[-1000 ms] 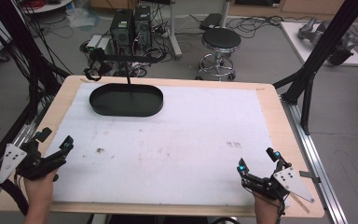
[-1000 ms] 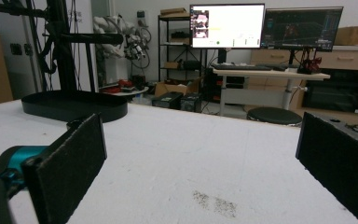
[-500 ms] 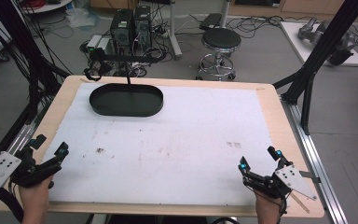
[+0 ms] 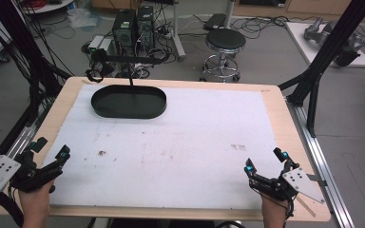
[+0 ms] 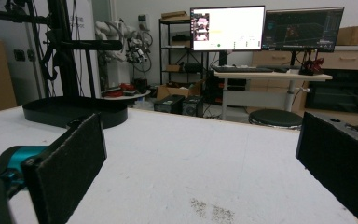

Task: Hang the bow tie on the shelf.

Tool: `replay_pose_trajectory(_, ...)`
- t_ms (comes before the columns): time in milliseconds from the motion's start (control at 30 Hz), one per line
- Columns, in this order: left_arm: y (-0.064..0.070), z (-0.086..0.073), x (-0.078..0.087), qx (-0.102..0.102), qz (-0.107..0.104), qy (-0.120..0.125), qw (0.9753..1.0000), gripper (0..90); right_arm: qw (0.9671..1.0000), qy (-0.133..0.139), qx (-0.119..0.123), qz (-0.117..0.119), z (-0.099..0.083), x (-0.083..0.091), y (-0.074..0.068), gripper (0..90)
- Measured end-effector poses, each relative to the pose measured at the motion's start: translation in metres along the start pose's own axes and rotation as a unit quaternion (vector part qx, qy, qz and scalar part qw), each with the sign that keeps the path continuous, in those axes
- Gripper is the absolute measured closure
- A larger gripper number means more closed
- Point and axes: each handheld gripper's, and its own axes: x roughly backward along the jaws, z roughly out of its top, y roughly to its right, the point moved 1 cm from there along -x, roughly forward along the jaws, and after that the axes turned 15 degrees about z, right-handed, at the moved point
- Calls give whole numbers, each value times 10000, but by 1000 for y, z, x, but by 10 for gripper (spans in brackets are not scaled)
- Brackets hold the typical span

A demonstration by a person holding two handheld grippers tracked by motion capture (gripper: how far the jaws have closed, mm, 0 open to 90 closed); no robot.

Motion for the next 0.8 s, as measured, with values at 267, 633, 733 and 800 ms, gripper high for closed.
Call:
replay_pose_trajectory(267,3,-3,-3,-110,-57,-140,9998,153,10000,-41,30,-5,-1,-1,0,6)
replay_pose_trajectory(633,5,-5,-4,-139,-93,-175,9997,153,10000,-80,53,-26,-2,-1,0,7)
replay_pose_trajectory(733,6,-5,-4,-131,-106,-181,9997,153,9999,-112,82,-50,-2,-1,0,6)
replay_pose_trajectory(800,6,-6,-5,-130,-112,-189,9997,153,9999,-115,98,-39,-1,-1,0,6)
